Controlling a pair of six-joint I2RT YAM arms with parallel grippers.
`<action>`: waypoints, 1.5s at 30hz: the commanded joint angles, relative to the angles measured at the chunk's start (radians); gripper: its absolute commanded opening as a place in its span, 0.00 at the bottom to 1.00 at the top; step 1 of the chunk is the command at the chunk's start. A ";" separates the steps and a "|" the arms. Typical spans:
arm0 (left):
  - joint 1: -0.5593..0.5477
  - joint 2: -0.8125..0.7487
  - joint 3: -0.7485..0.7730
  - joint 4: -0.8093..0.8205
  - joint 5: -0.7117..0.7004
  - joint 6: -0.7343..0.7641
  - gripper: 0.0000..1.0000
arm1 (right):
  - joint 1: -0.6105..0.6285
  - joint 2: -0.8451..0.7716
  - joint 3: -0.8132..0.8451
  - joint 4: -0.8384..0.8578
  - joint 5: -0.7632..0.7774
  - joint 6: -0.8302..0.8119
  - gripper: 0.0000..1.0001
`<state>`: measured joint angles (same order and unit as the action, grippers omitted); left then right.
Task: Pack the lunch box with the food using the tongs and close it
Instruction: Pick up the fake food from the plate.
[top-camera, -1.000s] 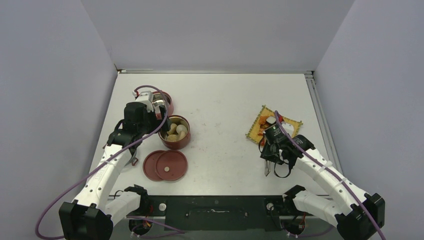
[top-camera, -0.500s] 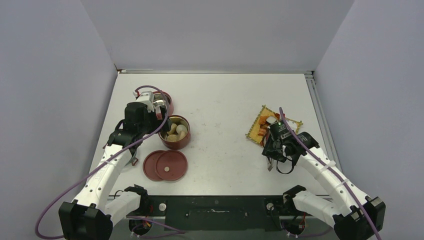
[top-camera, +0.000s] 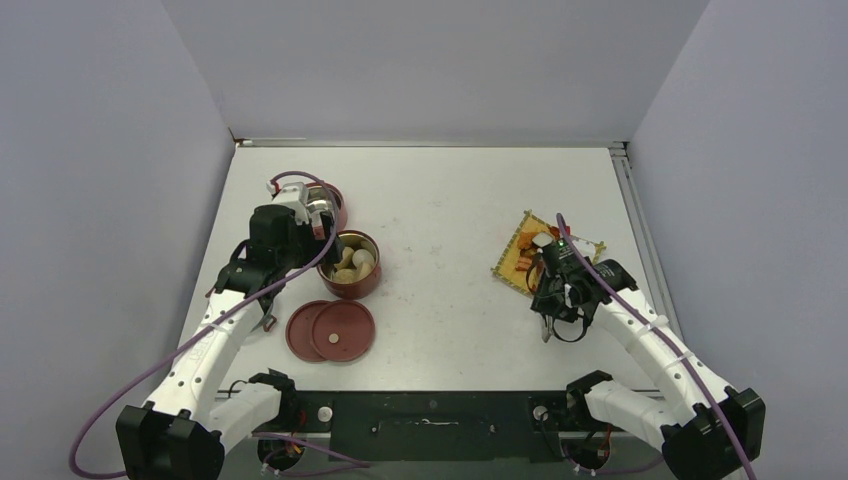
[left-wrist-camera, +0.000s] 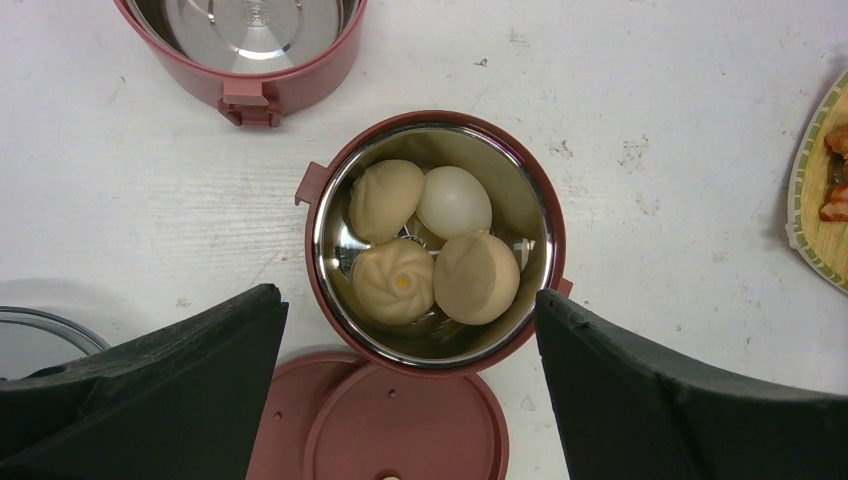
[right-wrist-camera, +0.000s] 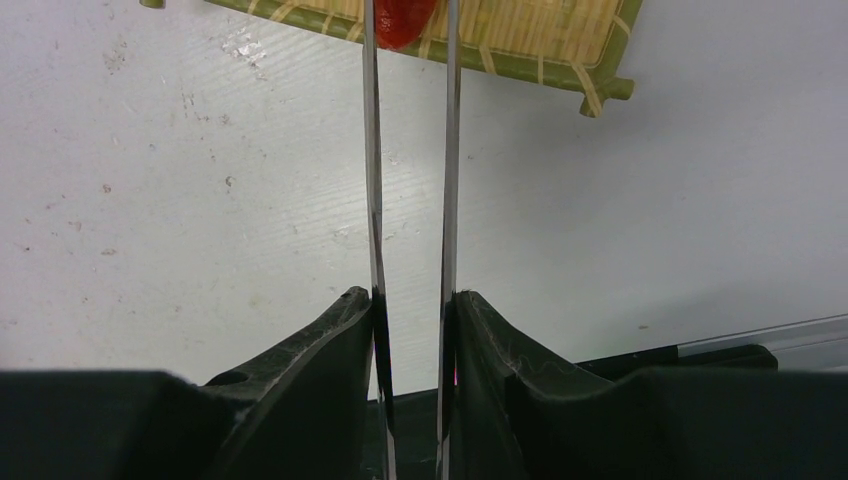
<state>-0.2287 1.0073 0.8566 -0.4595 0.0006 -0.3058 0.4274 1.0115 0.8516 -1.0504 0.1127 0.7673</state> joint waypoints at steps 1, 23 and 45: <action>-0.007 -0.022 0.019 0.020 -0.017 0.011 0.95 | -0.011 -0.011 0.053 0.002 0.025 -0.040 0.20; 0.020 0.004 0.013 0.031 -0.001 -0.005 0.95 | -0.012 -0.155 0.158 -0.015 0.071 -0.132 0.05; 0.158 0.116 0.022 -0.003 0.122 -0.026 0.75 | 0.047 -0.137 0.103 0.570 -0.396 -0.225 0.05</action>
<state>-0.0807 1.1023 0.8566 -0.4656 0.1001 -0.3363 0.4328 0.8349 0.9829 -0.7380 -0.1867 0.5385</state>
